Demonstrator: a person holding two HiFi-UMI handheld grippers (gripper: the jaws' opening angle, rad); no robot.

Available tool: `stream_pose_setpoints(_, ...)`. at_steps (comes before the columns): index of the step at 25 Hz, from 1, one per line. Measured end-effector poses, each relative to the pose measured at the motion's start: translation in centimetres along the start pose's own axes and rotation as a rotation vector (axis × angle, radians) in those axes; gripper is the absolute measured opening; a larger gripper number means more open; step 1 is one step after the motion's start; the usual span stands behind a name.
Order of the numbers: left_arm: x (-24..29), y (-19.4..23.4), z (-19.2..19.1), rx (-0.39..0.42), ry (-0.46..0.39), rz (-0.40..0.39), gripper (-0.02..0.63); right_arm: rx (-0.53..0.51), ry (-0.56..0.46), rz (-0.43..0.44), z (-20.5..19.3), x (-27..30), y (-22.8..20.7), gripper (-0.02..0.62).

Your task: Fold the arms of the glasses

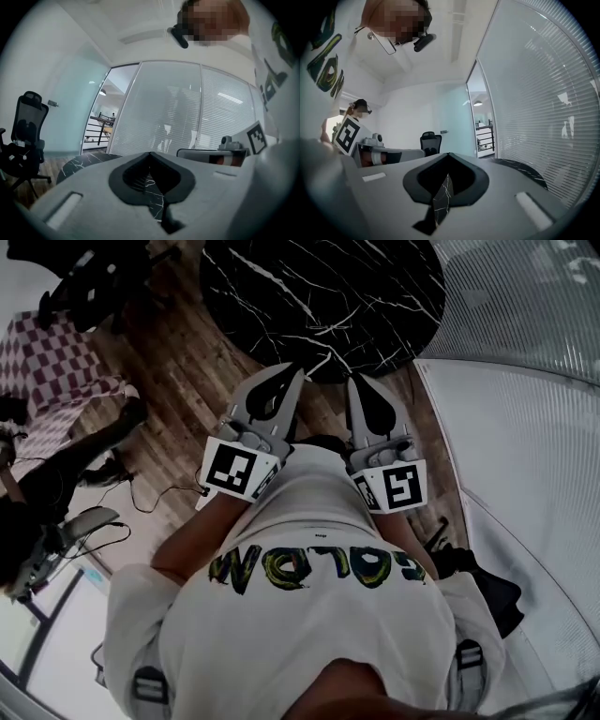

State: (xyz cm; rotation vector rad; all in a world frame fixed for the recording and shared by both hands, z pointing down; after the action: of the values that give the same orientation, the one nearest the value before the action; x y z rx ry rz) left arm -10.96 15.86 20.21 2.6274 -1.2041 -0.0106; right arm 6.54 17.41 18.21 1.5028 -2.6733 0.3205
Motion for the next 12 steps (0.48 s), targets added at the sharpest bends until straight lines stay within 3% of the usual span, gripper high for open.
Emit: stream_pose_setpoints(12,3.3,2.9,-0.4,-0.024,0.040,0.021,0.002,0.027,0.060,-0.009,-0.3,3.4,-2.8,0.002)
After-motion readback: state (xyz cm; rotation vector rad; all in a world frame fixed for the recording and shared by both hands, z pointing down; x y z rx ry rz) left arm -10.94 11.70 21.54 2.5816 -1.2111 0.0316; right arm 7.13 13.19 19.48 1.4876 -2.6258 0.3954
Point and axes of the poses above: the fingertips, and each gripper's own axes: x forward along the fingers, y to its left, z out of its top, the point moved 9 cm from there along -x, backward along the fingers, and after that the axes turned 3 degrees about x, right-handed, at the moved point
